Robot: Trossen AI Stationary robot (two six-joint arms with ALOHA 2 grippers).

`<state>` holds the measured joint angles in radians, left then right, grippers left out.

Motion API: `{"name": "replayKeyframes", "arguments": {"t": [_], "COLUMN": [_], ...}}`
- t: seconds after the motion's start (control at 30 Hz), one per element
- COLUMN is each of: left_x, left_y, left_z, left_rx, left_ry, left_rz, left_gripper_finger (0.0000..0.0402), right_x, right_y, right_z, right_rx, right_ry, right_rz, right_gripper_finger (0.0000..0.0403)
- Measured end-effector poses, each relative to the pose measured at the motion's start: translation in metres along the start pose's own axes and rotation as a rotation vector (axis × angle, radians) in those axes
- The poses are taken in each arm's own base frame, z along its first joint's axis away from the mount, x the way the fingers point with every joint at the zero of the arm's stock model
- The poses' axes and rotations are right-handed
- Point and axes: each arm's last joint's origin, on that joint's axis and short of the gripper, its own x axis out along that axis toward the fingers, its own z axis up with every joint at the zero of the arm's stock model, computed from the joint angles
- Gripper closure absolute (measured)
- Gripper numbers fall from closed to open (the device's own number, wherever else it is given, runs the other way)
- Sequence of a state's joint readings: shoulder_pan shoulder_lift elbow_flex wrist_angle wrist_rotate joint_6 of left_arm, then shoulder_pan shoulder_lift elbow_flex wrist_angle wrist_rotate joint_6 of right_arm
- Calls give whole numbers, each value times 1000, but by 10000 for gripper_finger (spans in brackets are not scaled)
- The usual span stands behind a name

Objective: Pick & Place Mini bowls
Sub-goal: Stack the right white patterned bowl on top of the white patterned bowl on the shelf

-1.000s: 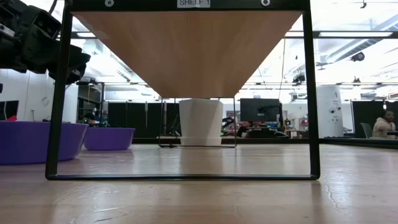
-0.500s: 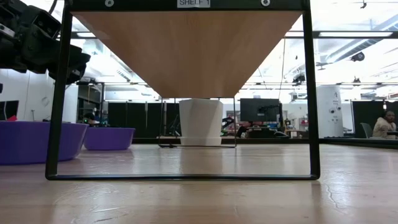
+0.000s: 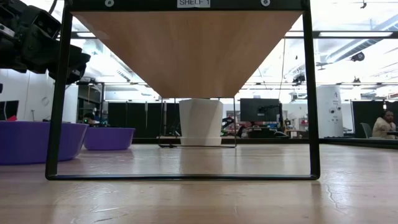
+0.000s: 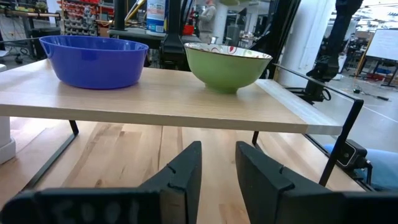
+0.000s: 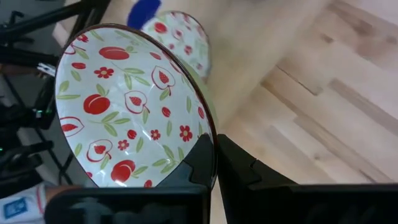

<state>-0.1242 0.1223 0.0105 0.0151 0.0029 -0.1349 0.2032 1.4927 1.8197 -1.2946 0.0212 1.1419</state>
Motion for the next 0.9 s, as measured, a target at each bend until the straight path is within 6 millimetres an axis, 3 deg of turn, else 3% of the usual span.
{"name": "replayKeyframes", "arguments": {"t": [0.17,0.5,0.9], "left_x": [0,0,0], "left_y": [0,0,0], "left_z": [0,0,0], "left_rx": [0,0,0], "left_ry": [0,0,0], "left_rz": [0,0,0], "left_gripper_finger": [299,299,299], "right_x": [9,50,73], "right_y": [13,33,22], "right_z": [21,56,75], "right_rx": [-11,-100,-50], "right_ry": [39,147,212], "right_rz": [14,25,-70], "right_gripper_finger": [394,394,394]}}
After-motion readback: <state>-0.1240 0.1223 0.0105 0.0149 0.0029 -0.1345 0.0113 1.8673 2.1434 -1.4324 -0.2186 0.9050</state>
